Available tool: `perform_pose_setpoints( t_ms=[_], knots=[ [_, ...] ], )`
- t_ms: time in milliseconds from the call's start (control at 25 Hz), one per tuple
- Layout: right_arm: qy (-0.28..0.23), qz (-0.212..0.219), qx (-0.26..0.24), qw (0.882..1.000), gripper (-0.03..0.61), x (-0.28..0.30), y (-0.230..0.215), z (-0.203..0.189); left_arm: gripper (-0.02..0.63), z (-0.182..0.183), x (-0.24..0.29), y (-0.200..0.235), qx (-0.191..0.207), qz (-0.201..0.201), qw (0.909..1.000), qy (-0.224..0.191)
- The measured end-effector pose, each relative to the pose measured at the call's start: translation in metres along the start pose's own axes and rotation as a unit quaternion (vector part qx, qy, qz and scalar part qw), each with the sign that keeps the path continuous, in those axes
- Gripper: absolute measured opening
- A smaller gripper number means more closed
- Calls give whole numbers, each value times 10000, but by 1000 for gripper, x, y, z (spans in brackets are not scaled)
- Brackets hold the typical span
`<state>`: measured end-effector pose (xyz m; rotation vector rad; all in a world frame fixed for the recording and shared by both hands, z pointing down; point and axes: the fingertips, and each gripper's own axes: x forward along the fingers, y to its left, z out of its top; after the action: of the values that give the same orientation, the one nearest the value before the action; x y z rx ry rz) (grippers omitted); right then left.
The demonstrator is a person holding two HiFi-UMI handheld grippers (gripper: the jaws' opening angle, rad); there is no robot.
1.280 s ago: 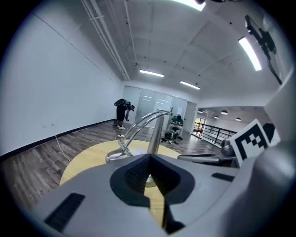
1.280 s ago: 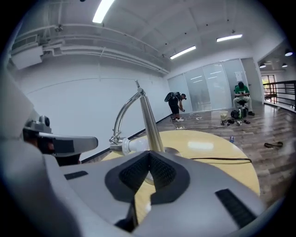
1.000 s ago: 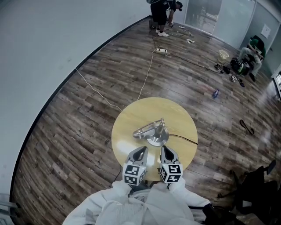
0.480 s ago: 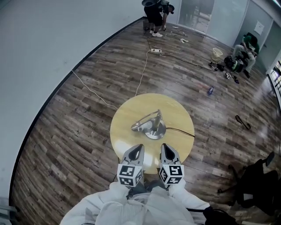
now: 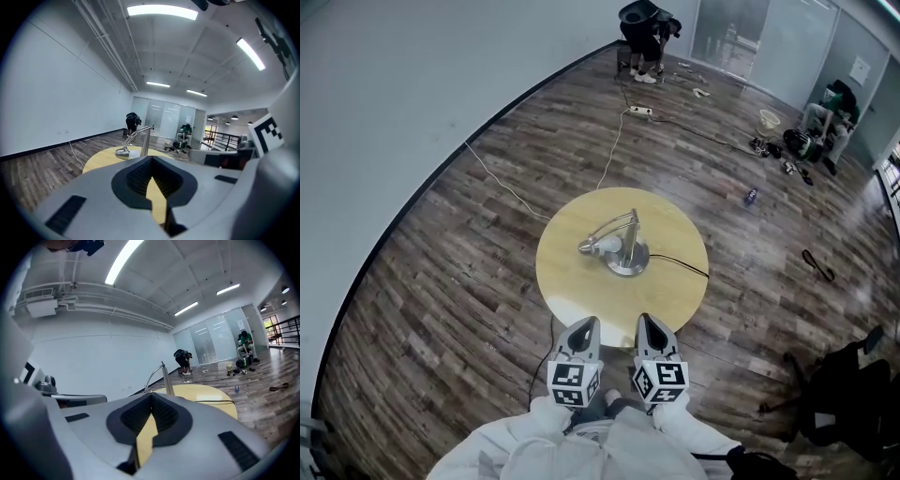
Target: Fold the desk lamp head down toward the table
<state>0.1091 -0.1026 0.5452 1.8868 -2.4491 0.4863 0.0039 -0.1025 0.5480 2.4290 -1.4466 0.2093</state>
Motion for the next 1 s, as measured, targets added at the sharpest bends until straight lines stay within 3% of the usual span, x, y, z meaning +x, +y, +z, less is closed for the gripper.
perform_pose_setpoints(
  t_ms=[320,560,1000],
  knots=[
    [-254,-100,-138,9995,11,-25,28,9,0,12,-25,-9,151,-208,9994,-226],
    [-170,-34,-361,9992,11,-27,38,9,0,13,-28,-13,184,-356,9988,-281],
    [-232,-102,-477,9985,11,-30,39,13,0,11,-28,-17,157,-434,9986,-248]
  ],
)
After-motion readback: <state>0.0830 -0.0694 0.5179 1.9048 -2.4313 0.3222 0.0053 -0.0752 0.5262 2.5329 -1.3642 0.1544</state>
